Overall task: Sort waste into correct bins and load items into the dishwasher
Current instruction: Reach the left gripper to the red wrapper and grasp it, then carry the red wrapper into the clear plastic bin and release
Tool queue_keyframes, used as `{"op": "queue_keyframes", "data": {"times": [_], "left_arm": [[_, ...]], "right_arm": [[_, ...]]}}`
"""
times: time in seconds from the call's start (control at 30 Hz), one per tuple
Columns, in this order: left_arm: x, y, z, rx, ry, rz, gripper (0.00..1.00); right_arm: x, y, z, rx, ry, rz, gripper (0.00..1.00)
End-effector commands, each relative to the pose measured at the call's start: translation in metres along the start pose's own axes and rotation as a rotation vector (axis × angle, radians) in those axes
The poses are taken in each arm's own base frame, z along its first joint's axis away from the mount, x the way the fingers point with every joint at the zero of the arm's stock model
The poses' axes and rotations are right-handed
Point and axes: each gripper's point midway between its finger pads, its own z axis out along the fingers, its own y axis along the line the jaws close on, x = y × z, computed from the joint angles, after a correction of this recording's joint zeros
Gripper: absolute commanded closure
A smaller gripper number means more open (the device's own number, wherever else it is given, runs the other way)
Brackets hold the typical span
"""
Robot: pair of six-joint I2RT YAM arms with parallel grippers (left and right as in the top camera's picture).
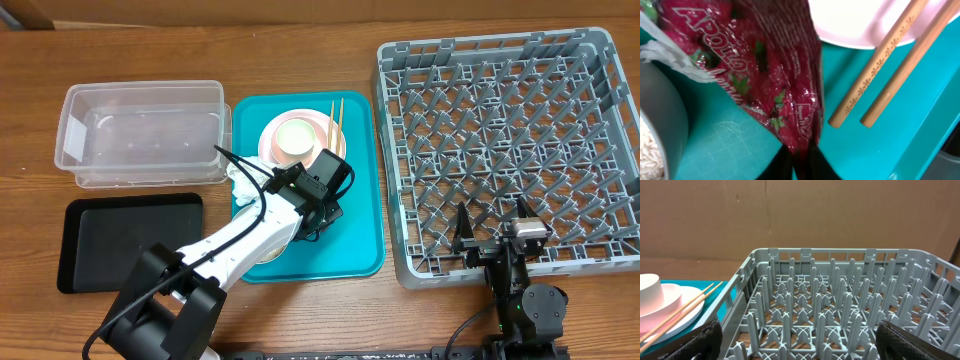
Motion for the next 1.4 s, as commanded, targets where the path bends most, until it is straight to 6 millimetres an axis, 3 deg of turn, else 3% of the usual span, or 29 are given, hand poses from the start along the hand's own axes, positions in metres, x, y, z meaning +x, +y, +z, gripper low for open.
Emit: {"op": "queue_keyframes", "data": {"times": [0.0, 0.17, 0.37, 0.5, 0.67, 0.93, 1.17, 1.27, 1.37], "left_arm": [[-0.004, -0.013, -0.012, 0.043, -0.014, 0.038, 0.93], [-0.023, -0.028, -0.049, 0.104, -0.108, 0.092, 0.93], [-0.073, -0.032, -0.129, 0.152, -0.389, 0.095, 0.96], [-0.116, -0.014, -0.184, 0.111, -0.630, 0.081, 0.96], [-0.152, 0.021, -0.214, 0.061, -0.753, -0.022, 0.96], [-0.205, 0.092, -0.203, -0.014, -0.710, -0.240, 0.93], [-0.230, 0.136, -0.157, -0.071, -0.565, -0.348, 0.89], [-0.238, 0.158, -0.130, -0.123, -0.508, -0.397, 0.81], [-0.245, 0.174, -0.115, -0.155, -0.484, -0.422, 0.60]], "right_arm": [[0.003, 0.000, 0.000, -0.002, 0.000, -0.001, 0.00], [0.003, 0.000, 0.000, -0.002, 0.000, -0.001, 0.00], [0.003, 0.000, 0.000, -0.002, 0.000, -0.001, 0.00], [0.003, 0.000, 0.000, -0.002, 0.000, -0.001, 0.00], [0.003, 0.000, 0.000, -0.002, 0.000, -0.001, 0.00], [0.003, 0.000, 0.000, -0.002, 0.000, -0.001, 0.00], [0.003, 0.000, 0.000, -0.002, 0.000, -0.001, 0.00], [0.003, 0.000, 0.000, -0.002, 0.000, -0.001, 0.00], [0.003, 0.000, 0.000, -0.002, 0.000, -0.001, 0.00]]}}
